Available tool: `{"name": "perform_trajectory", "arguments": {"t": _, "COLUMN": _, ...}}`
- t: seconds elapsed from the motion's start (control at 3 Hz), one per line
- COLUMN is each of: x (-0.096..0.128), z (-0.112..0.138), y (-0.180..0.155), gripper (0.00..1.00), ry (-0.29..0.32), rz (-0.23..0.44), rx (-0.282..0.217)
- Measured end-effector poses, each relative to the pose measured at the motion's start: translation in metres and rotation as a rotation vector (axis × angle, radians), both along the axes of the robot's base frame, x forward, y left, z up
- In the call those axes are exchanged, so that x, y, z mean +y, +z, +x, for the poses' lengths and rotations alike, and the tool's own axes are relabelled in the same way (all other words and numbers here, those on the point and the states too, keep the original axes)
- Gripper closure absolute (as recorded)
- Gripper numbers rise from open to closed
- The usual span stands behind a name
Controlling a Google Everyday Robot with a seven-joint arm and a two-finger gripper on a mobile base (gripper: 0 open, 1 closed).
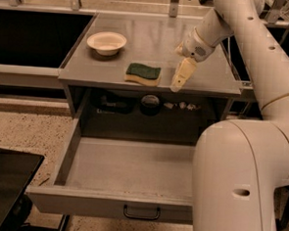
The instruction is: Place sponge into top drawer
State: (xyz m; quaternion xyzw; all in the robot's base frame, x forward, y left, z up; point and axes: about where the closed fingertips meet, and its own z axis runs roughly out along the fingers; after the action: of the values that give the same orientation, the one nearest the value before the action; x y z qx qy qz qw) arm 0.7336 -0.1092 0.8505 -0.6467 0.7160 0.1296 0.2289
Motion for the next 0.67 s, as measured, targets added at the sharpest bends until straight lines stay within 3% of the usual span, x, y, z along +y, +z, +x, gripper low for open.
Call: {"name": "perform_trajectory", "arguments": {"t": 0.67, "x": 0.108, "z": 0.006, "y": -0.015, "gripper": 0.0, "ry": 0.232, "rz": 0.072, "rx": 0.021}}
